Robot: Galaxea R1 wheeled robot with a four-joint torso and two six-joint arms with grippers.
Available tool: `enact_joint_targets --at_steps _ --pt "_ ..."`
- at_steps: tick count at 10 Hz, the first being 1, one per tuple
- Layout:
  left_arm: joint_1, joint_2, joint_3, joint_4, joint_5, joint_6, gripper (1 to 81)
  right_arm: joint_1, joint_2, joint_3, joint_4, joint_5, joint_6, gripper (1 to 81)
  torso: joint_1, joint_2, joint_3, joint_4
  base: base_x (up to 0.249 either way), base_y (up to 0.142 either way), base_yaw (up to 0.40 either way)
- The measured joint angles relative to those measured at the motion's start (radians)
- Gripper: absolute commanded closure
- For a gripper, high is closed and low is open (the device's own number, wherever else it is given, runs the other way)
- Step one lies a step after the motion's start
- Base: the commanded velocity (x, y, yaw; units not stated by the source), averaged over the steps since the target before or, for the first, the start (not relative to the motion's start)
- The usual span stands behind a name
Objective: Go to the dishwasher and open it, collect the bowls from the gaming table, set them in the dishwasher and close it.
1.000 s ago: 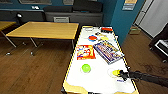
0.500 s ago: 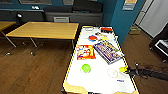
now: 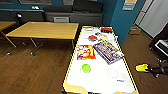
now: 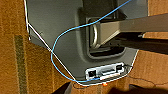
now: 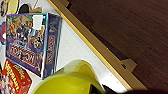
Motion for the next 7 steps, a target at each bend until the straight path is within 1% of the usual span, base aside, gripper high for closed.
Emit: enact_joint_targets --at_steps 1,4,5,6,7 --pt "0.000 0.001 0.001 0.000 0.000 0.000 1.0 0.007 -0.075 0.055 -0.015 -0.010 -0.001 81.1 0.000 0.000 0.000 0.000 0.000 0.000 0.000" --pt "-0.001 0.000 0.008 0.000 0.000 0.000 1.0 -0.009 -0.327 0.206 -0.075 -0.071 -0.009 81.1 0.000 0.000 0.000 0.000 0.000 0.000 0.000" --pt "-0.001 -0.002 0.023 0.000 0.000 0.000 1.0 -0.043 -0.384 0.258 -0.104 -0.092 -0.019 81.1 0.000 0.000 0.000 0.000 0.000 0.000 0.000" --pt "-0.001 -0.011 0.054 0.000 0.000 0.000 1.0 -0.092 -0.420 0.301 -0.131 -0.106 -0.037 81.1 0.000 0.000 0.000 0.000 0.000 0.000 0.000" --pt "-0.001 -0.029 0.090 0.000 -0.001 0.000 1.0 -0.156 -0.446 0.351 -0.160 -0.104 -0.066 81.1 0.000 0.000 0.000 0.000 0.000 0.000 0.000"
